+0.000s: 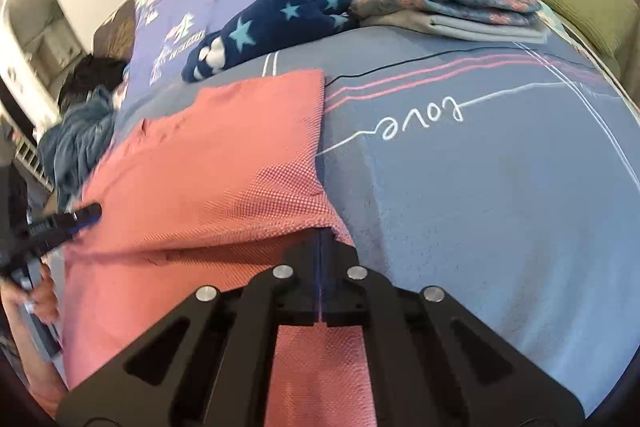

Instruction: Fold small clothes

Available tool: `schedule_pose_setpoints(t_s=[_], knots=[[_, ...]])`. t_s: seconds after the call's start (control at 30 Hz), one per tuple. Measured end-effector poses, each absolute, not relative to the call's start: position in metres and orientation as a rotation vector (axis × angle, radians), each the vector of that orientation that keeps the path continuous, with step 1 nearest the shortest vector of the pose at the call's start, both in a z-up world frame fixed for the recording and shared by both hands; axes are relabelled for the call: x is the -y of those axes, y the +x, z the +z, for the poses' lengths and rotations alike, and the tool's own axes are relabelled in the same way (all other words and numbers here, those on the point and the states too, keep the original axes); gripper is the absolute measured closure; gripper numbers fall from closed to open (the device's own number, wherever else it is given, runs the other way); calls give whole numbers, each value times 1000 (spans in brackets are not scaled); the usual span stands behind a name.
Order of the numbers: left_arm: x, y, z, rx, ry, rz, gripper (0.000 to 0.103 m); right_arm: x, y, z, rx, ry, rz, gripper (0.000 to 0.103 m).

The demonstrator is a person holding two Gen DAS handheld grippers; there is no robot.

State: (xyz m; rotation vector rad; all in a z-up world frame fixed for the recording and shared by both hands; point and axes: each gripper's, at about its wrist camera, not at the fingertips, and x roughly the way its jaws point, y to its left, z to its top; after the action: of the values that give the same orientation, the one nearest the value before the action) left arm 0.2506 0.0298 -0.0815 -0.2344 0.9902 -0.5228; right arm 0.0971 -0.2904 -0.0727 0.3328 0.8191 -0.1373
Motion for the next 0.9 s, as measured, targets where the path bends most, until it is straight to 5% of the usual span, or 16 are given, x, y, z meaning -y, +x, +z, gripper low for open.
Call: schedule_pose_setpoints(t_s=[0.23,0.7,0.9], knots=[[-16,248,-80,-982,-193,-516,74,246,113,-67,-832,211,58,97],[-15,250,-80,-984,-190,-530,74,284,129,-71,-856,338,-198,103],[-13,249,-81,-979,-174,-530,74,255,115,-62,-821,193,-103,92]])
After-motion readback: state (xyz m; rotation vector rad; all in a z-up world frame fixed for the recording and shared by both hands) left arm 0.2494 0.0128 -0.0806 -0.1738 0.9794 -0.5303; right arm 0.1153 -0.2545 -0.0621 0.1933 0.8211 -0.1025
